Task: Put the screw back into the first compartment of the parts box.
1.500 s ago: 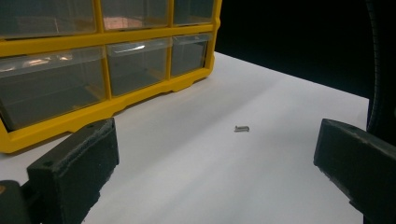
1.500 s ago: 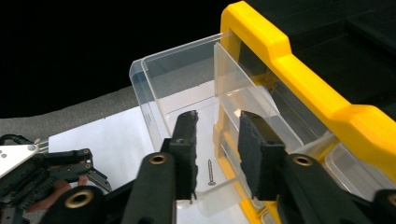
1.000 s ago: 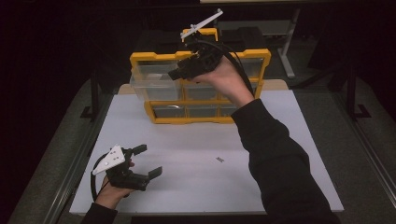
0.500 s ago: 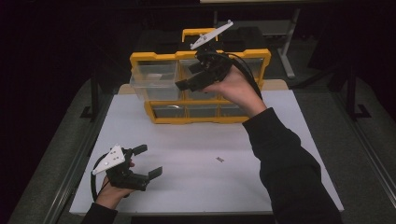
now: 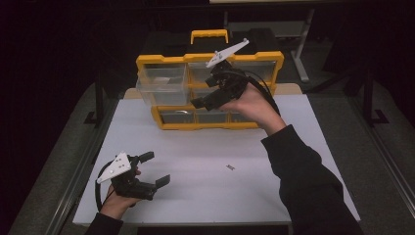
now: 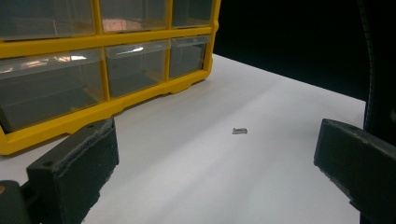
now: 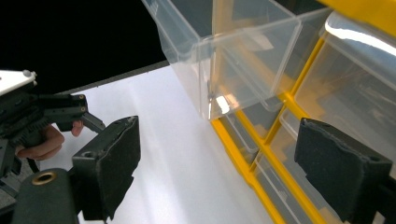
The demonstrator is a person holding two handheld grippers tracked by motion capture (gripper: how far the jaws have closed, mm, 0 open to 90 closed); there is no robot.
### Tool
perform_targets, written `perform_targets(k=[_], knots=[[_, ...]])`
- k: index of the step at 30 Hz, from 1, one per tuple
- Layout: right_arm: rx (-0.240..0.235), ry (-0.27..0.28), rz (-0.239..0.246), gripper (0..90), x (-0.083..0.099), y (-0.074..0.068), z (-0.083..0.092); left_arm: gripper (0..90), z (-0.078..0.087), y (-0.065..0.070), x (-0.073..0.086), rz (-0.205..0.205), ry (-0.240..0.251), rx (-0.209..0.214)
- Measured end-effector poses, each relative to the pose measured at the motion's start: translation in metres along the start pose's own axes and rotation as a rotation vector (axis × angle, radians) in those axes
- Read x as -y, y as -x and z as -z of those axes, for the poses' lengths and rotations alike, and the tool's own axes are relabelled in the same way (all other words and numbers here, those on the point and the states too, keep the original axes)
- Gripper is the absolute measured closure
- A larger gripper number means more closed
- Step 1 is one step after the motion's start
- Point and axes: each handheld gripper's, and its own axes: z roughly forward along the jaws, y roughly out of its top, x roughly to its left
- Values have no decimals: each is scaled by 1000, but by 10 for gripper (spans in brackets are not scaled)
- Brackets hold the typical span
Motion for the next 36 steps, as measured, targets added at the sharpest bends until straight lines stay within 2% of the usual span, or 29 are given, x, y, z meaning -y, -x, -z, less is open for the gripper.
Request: perform_targets(k=[6, 8, 11, 13, 15, 16, 17, 20, 21, 27, 29, 31, 36], knots=[[-2, -3, -9, 142, 12, -2, -2, 0, 0, 0, 0, -1, 0, 0], [0, 1, 7, 143, 16, -1, -2, 0, 0, 0, 0, -1, 1, 0], [-3, 1, -12, 144, 21, -3, -2, 0, 0, 0, 0, -3, -1, 0], [-4, 4, -1, 144, 24, -2, -2, 0, 0, 0, 0, -2, -3, 0], [-4, 4, -14, 144, 27, -4, -2, 0, 0, 0, 0, -7, -7, 0], [-5, 7, -2, 145, 29, -3, -2, 0, 0, 0, 0, -8, -8, -1], [-8, 3, -15, 145, 30, -4, -2, 0, 0, 0, 1, -8, -7, 0], [-7, 1, -9, 145, 35, -5, -3, 0, 0, -1, 1, -8, -7, 1], [-4, 5, -3, 145, 37, -5, -3, 0, 1, -1, 0, -9, -20, -2], [3, 3, 0, 146, 47, -6, -4, 0, 0, 0, 1, -1, -15, -2], [5, 4, -9, 146, 50, -7, -4, 0, 0, -1, 1, -13, -14, 0], [8, 1, -11, 146, 54, -6, -4, 0, 0, 0, 1, 0, -13, -2], [15, -1, -18, 146, 64, -6, -4, 0, 0, 0, 1, 3, -13, -2]])
